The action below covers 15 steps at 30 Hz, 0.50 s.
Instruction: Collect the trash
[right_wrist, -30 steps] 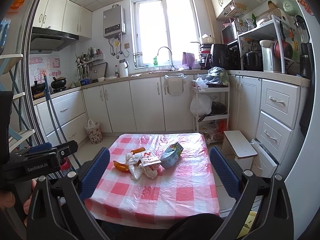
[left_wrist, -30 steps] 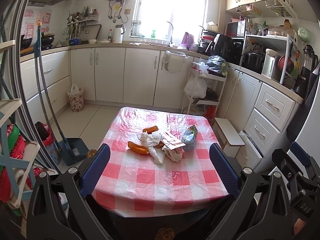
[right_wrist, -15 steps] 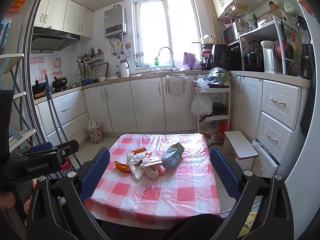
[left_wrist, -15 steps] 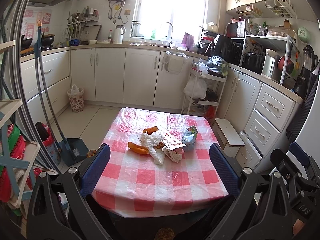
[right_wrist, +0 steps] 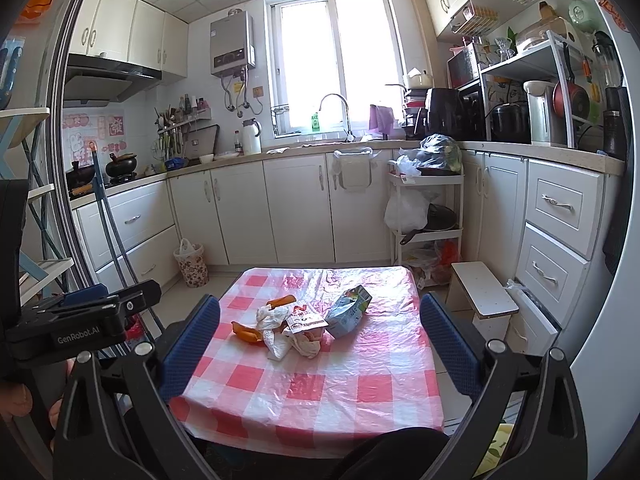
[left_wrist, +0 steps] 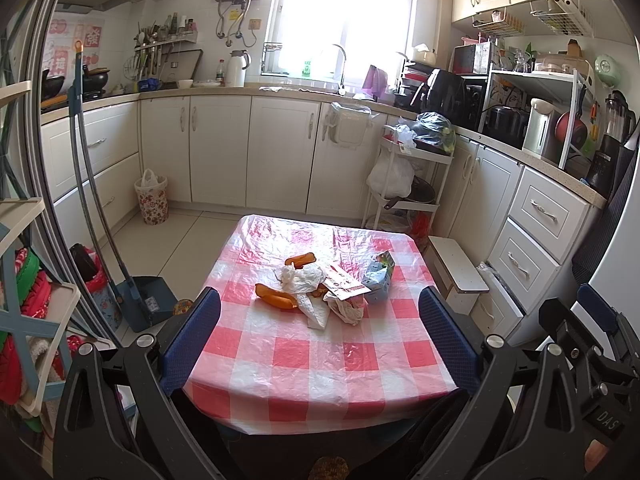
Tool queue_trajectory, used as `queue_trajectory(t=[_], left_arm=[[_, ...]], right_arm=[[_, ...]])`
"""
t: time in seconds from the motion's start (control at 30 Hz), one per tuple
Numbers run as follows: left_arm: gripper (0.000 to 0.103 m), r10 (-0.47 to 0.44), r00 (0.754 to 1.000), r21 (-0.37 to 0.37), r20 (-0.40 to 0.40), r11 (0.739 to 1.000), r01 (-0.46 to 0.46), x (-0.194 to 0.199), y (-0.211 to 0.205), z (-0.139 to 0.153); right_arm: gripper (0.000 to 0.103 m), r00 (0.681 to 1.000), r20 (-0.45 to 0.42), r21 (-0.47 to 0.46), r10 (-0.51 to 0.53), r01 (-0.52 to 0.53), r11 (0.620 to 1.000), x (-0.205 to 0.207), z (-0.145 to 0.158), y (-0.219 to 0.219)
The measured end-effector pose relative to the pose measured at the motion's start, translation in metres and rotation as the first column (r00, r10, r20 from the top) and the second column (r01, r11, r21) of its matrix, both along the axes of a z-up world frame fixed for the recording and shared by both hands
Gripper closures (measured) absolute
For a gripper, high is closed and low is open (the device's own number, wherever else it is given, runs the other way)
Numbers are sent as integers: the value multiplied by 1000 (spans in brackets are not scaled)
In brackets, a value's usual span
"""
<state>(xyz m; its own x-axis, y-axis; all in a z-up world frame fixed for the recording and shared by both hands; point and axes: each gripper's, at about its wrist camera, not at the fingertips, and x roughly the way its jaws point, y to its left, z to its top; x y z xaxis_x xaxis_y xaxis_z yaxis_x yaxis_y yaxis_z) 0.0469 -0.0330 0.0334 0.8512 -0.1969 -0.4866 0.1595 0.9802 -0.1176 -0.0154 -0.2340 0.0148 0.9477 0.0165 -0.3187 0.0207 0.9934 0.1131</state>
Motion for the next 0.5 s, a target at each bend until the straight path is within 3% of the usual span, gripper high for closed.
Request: queue_trajectory(t=[0.5], left_arm=[[7,-2,1000,-1,0,1000,2,0,0,1]], right_arm=[[7,1000,4,2,10,-10,1000,0,0,1]])
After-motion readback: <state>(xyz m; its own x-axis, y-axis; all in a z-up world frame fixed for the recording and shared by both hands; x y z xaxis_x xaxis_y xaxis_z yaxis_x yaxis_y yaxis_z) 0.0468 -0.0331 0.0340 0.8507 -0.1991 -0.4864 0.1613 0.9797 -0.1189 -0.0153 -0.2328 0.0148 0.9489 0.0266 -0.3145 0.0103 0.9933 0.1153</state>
